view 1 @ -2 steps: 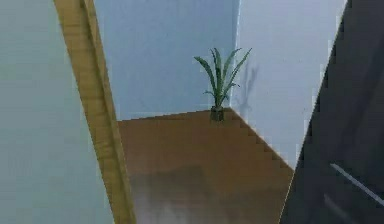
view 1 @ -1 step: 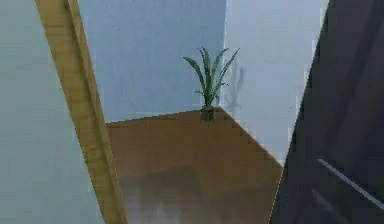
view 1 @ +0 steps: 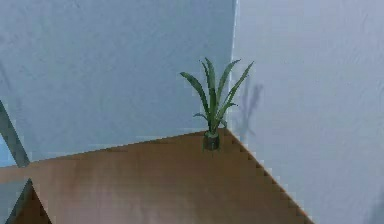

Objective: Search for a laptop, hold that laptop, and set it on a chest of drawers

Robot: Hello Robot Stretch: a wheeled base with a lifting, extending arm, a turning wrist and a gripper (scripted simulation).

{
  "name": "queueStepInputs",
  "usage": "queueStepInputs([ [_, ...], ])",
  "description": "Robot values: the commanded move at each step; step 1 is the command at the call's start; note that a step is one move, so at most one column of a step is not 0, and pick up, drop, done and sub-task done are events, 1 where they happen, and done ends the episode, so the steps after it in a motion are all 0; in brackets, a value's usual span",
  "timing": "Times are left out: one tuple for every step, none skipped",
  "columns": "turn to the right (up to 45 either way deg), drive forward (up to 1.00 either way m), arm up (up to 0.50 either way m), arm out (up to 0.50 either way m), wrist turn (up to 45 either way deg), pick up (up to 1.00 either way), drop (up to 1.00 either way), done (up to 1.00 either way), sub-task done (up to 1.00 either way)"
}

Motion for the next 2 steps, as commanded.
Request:
queueStepInputs([
  [-6.0,0.00,0.00,0.00,0.0,0.00,0.00,0.00,0.00],
  [0.0,0.15,0.00,0.00,0.0,0.00,0.00,0.00,0.00],
])
